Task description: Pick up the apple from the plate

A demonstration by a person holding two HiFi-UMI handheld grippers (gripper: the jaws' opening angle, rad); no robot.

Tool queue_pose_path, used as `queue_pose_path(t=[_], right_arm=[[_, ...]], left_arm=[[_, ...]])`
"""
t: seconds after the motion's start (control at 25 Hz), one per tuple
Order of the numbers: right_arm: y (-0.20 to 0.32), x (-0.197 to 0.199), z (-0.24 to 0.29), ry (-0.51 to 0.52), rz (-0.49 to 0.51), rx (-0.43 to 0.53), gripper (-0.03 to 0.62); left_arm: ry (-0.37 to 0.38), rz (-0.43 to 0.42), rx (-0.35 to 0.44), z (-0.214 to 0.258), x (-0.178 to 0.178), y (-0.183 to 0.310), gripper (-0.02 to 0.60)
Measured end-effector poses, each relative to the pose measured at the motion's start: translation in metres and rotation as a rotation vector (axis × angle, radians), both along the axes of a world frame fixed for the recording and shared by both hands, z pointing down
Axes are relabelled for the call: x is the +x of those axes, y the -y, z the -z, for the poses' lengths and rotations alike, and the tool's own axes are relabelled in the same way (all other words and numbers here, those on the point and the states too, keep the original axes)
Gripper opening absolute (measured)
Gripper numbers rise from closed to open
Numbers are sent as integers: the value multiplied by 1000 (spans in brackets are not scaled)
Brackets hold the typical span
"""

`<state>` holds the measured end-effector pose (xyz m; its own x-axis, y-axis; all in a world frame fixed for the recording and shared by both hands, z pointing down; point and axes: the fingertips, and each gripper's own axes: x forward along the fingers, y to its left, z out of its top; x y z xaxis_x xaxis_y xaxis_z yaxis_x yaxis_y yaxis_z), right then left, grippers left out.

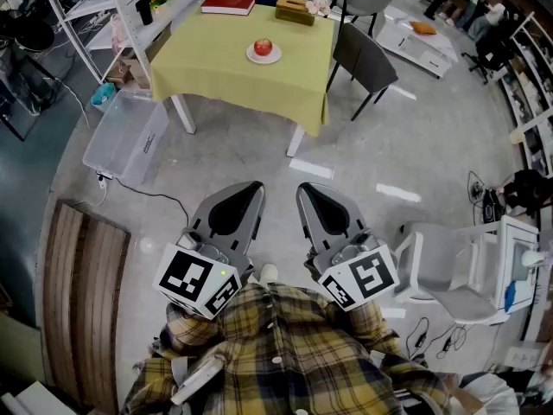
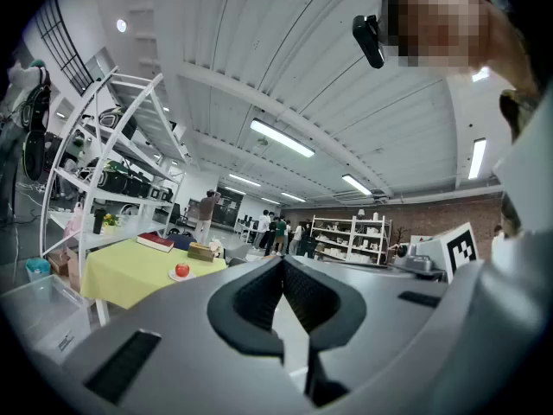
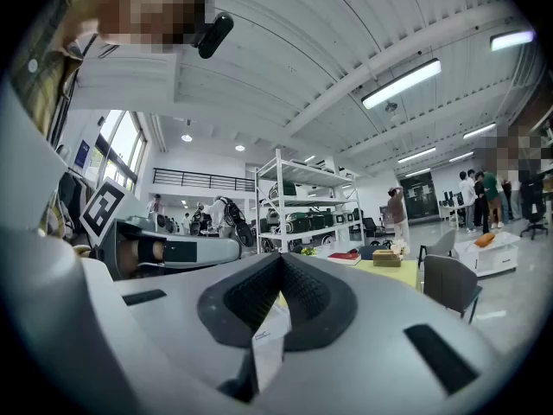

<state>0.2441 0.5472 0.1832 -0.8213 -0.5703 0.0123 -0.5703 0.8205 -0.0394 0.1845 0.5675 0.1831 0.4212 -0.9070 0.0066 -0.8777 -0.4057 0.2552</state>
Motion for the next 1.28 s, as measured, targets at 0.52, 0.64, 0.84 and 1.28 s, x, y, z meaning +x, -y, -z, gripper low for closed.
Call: queue_pose_path(t=[0.52,0.64,0.84,1.28], right_arm=[[0,14,6,18,-11,30,-3],[0,21,5,21,-12,32,-3],[2,32,-1,22,-16,22,-3],[38,14,-18,6,14,-19,-3]], left_arm=[[25,-25,18,1,19,2,8],[26,-25,21,0,25,2,6],[29,-16,12,-5,32,3,8],[22,11,-21,-21,13,39,8]])
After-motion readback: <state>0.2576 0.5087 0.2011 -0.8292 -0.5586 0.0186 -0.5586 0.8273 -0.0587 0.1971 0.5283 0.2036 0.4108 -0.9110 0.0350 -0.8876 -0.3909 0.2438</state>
